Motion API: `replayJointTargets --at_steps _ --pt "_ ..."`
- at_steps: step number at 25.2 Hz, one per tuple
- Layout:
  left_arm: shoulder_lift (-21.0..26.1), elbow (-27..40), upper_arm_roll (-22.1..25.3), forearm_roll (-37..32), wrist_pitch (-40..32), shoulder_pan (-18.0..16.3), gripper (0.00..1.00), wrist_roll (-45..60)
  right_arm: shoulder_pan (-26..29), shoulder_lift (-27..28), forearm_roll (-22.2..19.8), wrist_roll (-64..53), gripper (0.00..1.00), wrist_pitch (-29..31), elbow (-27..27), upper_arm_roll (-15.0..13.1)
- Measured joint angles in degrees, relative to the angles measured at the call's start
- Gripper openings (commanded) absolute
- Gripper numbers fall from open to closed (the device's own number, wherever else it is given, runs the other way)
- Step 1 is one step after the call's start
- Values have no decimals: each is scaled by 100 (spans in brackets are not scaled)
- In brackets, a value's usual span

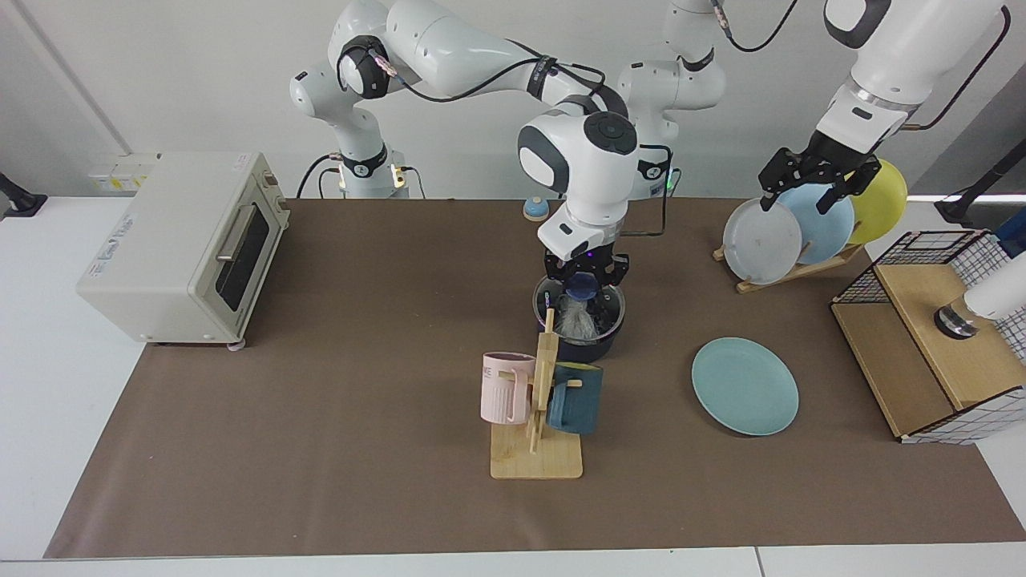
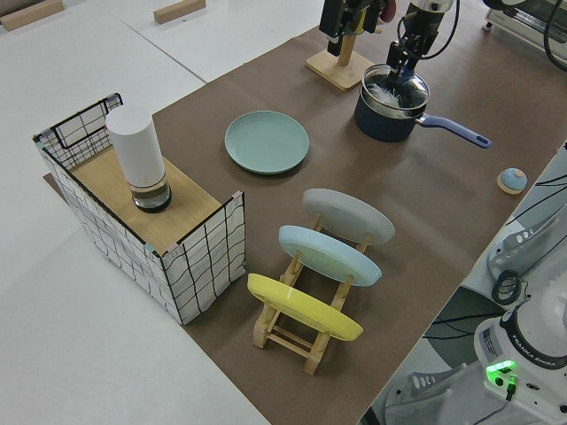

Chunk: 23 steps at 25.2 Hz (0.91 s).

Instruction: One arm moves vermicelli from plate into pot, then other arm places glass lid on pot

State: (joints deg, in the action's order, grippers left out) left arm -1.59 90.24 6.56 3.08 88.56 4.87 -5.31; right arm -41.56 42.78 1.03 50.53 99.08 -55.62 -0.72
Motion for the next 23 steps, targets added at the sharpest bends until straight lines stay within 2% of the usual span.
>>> replayJointTargets --at_steps 23 --pt "0 0 0 0 0 0 100 0 -2 62 -7 -31 0 -12 -3 -5"
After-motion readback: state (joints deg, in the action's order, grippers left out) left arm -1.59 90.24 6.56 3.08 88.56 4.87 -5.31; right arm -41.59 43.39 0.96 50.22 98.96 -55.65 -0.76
